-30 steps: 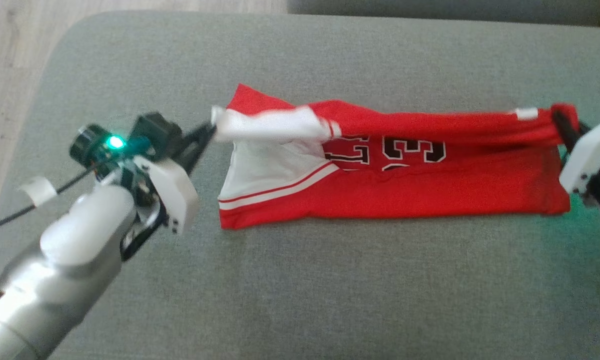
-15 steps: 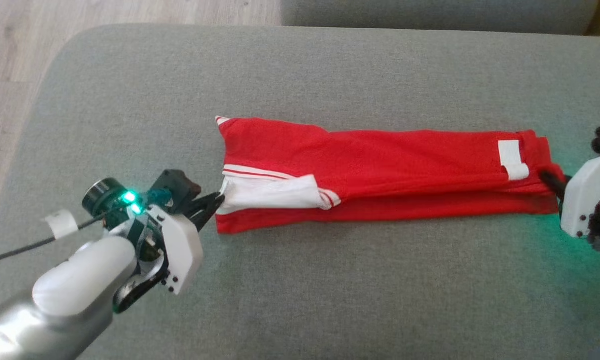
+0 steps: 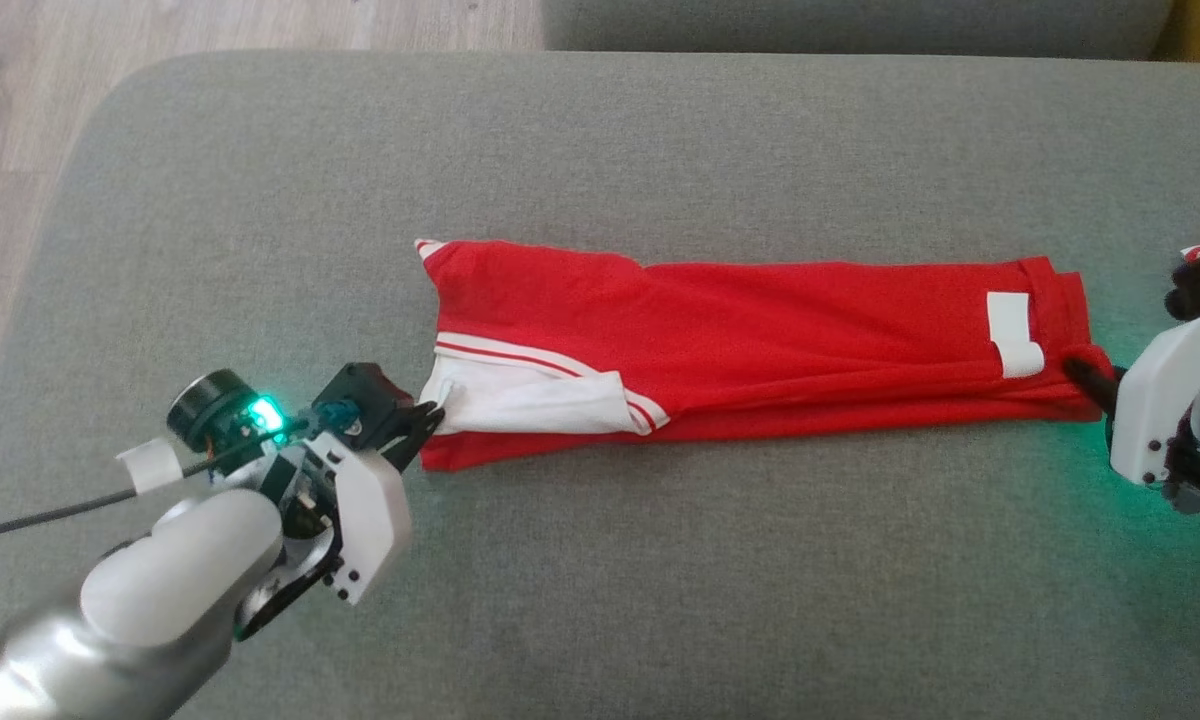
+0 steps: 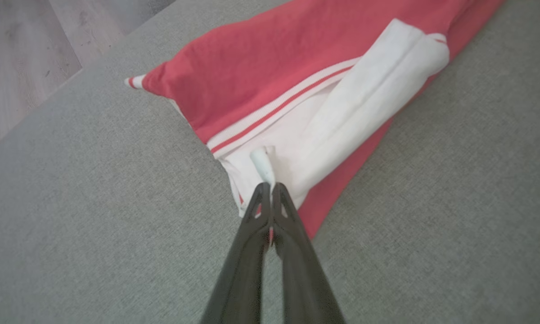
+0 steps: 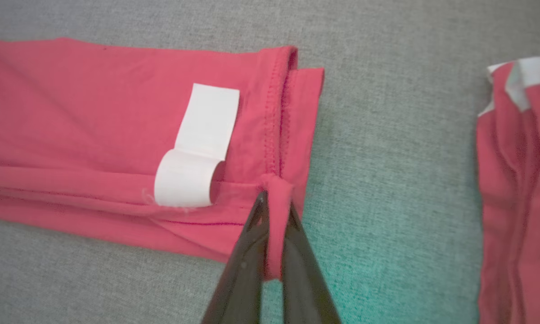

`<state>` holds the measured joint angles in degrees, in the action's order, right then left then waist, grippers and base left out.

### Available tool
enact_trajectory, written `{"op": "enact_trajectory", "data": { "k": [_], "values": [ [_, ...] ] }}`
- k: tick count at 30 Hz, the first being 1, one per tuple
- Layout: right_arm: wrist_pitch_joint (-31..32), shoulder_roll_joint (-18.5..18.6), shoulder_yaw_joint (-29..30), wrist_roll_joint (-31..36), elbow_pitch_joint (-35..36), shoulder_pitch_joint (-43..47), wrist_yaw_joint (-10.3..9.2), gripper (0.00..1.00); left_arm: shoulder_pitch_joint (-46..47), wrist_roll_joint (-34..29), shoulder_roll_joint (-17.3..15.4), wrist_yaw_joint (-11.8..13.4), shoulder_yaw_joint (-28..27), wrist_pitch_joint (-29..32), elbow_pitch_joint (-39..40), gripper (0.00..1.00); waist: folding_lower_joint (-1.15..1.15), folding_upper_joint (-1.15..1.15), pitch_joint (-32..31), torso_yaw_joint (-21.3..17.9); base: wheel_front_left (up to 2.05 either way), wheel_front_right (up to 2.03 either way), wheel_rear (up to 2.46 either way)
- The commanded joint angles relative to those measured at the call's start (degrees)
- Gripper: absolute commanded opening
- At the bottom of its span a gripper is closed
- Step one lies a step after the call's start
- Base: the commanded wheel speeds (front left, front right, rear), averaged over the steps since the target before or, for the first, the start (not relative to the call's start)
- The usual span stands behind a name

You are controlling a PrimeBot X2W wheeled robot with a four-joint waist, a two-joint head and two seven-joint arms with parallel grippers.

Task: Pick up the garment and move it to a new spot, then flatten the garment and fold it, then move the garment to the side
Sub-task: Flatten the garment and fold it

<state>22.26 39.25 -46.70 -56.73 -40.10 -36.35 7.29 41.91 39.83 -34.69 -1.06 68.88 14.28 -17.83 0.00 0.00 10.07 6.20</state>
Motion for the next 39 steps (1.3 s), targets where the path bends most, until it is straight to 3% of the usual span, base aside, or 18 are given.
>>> {"op": "enact_trajectory", "data": {
  "k": [1,7,12,19,24,26,31,35,39],
  "values": [
    [-0.53,1.84,0.74,-1.29,0.34,-0.26,0.20,1.00,1.42,-0.26,-1.20,0.47,-2.09,-0.69,0.37,1.00,0.00,0.00,-0.24,-0.11,0.00,0.00,0.00],
    [-4.06,1.79,2.81,-2.71,0.95,-1.72,0.20,1.00,1.82,0.16,-0.45,2.38,-4.07,-3.83,-0.17,1.00,0.00,0.00,-1.30,-0.28,0.00,0.00,0.00],
    [-14.33,-0.25,7.61,-3.54,2.17,-4.34,0.20,1.00,2.52,1.77,0.88,7.74,-10.38,-12.37,-0.24,1.00,0.00,0.00,-2.88,-0.45,0.00,0.00,0.00],
    [-33.75,-8.10,13.06,0.05,2.77,-3.55,0.20,1.00,-1.99,7.75,5.06,16.05,-22.06,-27.21,-0.73,1.00,0.00,0.00,-5.54,-0.58,0.00,0.00,0.00],
    [-37.18,-14.34,21.55,6.96,5.40,0.07,0.20,1.00,-8.16,6.47,8.12,19.65,-31.40,-29.21,2.04,1.00,0.00,0.00,-6.65,-0.93,0.00,0.00,0.00],
    [-37.22,-17.56,27.88,12.36,9.15,3.34,0.20,1.00,-12.03,3.17,9.81,19.96,-36.31,-29.24,4.87,1.00,0.00,0.00,-6.83,-1.15,0.00,0.00,0.00],
    [-37.24,-26.06,38.31,26.16,17.61,14.89,0.20,1.00,-22.41,-5.83,14.92,18.02,-45.17,-29.26,9.47,1.00,0.00,0.00,-7.11,-1.19,0.00,0.00,0.00],
    [-37.25,-31.18,41.53,34.45,21.70,22.78,0.20,1.00,-28.92,-11.44,19.42,15.70,-49.44,-29.26,9.79,1.00,0.00,0.00,-7.03,-1.22,0.00,0.00,0.00],
    [-37.25,-33.33,42.21,37.63,23.17,26.90,0.20,1.00,-32.85,-15.80,23.04,13.04,-52.59,-29.27,8.81,1.00,0.00,0.00,-6.85,-1.41,0.00,0.00,0.00]
  ]
}}
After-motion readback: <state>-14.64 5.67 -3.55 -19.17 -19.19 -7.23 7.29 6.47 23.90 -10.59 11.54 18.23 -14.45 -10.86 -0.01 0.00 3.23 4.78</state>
